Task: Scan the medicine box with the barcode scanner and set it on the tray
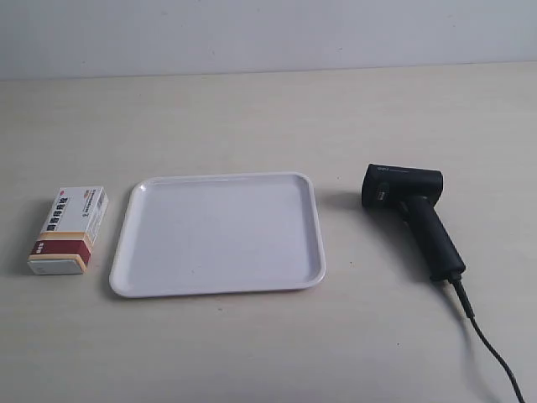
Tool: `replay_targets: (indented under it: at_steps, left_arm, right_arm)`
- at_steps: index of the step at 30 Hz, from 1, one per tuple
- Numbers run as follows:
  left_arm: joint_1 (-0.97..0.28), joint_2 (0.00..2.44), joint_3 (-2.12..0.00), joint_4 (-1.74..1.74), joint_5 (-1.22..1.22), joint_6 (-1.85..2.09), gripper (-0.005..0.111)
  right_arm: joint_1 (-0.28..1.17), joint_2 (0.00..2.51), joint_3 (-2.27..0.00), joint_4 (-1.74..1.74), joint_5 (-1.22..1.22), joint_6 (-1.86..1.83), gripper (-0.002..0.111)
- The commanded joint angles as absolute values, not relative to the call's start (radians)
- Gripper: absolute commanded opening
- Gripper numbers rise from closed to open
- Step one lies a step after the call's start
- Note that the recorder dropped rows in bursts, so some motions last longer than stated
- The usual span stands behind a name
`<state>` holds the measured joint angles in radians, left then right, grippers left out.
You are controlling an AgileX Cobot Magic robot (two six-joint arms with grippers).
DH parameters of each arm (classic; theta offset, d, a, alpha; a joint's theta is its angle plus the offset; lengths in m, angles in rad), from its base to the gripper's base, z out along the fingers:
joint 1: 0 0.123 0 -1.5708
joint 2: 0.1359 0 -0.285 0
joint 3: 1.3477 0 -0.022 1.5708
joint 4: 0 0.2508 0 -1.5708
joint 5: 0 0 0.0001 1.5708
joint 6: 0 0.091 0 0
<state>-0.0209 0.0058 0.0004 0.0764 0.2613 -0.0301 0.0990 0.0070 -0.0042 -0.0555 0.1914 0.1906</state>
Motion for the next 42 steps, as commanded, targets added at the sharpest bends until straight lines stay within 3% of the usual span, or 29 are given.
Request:
replay_targets:
  at_steps: [1,23,36,42]
  left_arm:
    - [-0.025,0.000,0.000,0.080,0.258,-0.031,0.003]
    - [-0.025,0.000,0.000,0.080,0.253,-0.031,0.003]
    - [-0.025,0.006,-0.039,-0.136,-0.102,-0.206,0.000]
    - [-0.025,0.353,-0.211,-0.136,-0.096,-0.171,0.000]
  right_arm:
    - [0.093,0.000,0.000,-0.058,0.192,0.183,0.000]
    - [0.093,0.000,0.000,-0.057,0.167,0.183,0.000]
    - [0.093,0.000,0.000,0.177,-0.040,0.239,0.000]
    - [0.093,0.116,-0.090,0.175,-0.039,0.205,0.000]
